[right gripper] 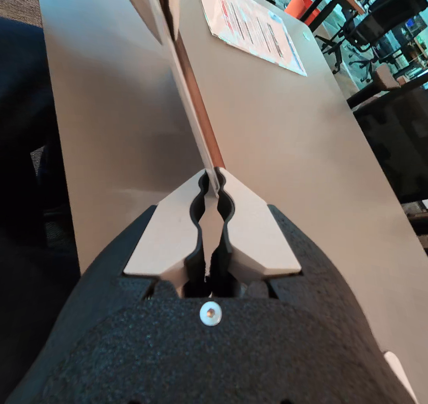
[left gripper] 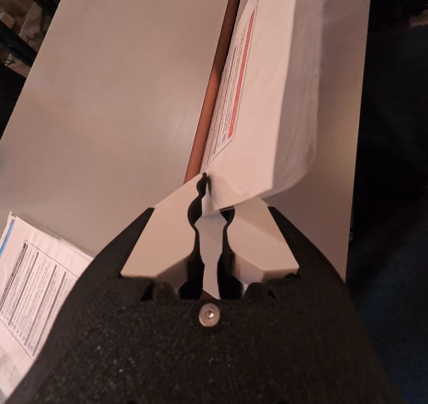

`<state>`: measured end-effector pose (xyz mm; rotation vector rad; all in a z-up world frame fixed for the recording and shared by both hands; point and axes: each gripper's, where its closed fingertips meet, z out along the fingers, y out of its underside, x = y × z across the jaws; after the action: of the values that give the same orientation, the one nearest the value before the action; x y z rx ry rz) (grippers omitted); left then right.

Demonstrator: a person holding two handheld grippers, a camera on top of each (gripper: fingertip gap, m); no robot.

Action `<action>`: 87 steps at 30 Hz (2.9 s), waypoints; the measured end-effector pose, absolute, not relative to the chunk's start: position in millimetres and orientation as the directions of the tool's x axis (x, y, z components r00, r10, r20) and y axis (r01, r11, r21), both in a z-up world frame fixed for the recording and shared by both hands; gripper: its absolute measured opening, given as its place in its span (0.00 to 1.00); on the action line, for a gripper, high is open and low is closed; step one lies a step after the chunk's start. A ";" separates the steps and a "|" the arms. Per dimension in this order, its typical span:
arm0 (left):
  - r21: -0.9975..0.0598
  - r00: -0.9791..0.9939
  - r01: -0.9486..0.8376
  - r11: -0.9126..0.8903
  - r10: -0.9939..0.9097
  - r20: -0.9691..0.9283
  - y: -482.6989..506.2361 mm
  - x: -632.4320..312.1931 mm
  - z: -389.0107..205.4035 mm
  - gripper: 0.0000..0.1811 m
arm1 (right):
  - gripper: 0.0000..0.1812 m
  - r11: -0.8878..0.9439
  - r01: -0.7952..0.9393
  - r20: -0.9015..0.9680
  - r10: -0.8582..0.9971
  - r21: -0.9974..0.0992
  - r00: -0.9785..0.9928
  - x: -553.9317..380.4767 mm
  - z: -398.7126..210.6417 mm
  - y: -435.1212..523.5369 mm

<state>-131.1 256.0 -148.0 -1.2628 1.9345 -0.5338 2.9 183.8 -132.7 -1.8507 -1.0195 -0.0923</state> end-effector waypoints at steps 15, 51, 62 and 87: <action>-0.919 0.075 -0.392 0.044 -0.994 -0.080 195.4 -225.2 -87.3 0.16 | 0.14 -0.302 0.444 0.291 0.439 -0.844 0.850 19.7 -116.8 107.3; -0.916 0.551 -0.323 -0.237 -0.834 0.022 218.9 -306.2 -127.4 0.18 | 0.21 -0.226 -0.093 -0.118 0.098 -0.970 0.988 -37.5 -132.3 35.1; -0.386 0.103 -0.915 0.115 -0.859 -0.501 413.7 -229.8 -169.6 0.20 | 0.21 -0.245 -0.017 -0.060 0.167 -0.969 0.984 -52.0 -137.5 34.7; -0.417 -0.001 -0.853 0.315 -0.799 -0.601 450.8 -193.0 -159.5 0.00 | 0.19 -0.258 -0.010 -0.083 0.273 -0.966 0.958 -68.9 -136.9 56.0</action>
<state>-193.0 450.8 -159.5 -1.4801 1.7902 0.0846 -68.9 56.0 -136.9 -1.8163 -0.1940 0.2716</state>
